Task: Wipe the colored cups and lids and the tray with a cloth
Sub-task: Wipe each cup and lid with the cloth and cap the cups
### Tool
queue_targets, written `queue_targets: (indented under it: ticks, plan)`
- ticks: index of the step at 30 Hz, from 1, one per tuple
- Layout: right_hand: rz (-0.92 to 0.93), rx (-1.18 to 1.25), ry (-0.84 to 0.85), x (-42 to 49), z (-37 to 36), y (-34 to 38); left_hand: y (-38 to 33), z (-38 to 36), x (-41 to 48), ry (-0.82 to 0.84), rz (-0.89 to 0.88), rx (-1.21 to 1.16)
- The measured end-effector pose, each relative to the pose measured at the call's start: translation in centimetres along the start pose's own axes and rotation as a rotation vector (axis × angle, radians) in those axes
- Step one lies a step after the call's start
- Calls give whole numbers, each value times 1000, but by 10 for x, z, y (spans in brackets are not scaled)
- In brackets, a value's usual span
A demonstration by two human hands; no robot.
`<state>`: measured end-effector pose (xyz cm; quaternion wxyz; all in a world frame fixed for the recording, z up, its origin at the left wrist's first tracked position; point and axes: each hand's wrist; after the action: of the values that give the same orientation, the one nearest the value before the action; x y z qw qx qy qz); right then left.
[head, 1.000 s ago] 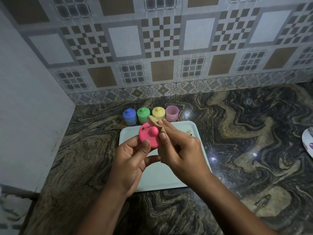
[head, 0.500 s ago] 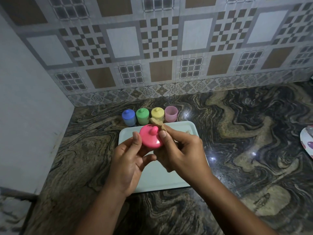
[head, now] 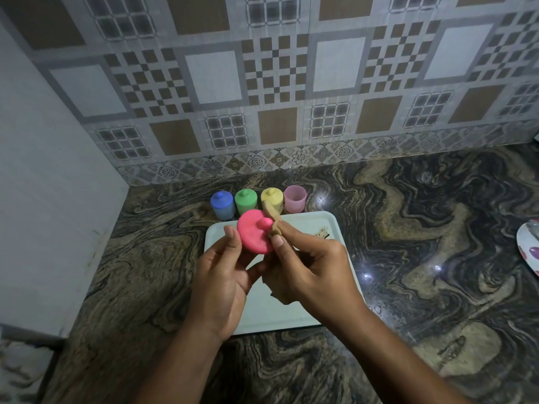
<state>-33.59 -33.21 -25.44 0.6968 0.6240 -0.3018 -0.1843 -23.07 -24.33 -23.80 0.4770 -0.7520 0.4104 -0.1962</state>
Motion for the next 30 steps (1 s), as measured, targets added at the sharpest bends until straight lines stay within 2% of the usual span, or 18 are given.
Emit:
queue_targets:
  ticks: [5, 9, 12, 15, 17, 22, 26, 30]
  plan:
    - [89, -47, -85, -2, -1, 2, -6, 5, -5, 90, -34, 30]
    - [15, -3, -115, 0, -2, -4, -6, -2, -3, 14, 48, -22]
    - [-7, 22, -105, -2, -4, -6, -4, -7, -2, -54, 37, -14]
    - [19, -22, -100, -4, -4, -5, -1, -4, -3, 21, -53, -18]
    - [55, -65, -116, -5, -4, -3, -1, -3, -6, 67, -35, 4]
    - [52, -80, -169, -2, -2, -4, -8, -8, -9, 21, 58, -35]
    - [64, -83, -127, -5, -3, -4, -8, -10, -5, -33, 63, -47]
    - [81, -118, -157, -4, -4, -5, -7, -12, -8, 24, 27, -8]
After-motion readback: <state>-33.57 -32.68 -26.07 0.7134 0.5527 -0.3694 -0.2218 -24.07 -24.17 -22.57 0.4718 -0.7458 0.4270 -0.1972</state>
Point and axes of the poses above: each hand's wrist, its own x-axis towards the middle knuckle, its own z-axis out of the back of the hand, y = z × x, and after that the axes turned 6 degrees about y, right-handed
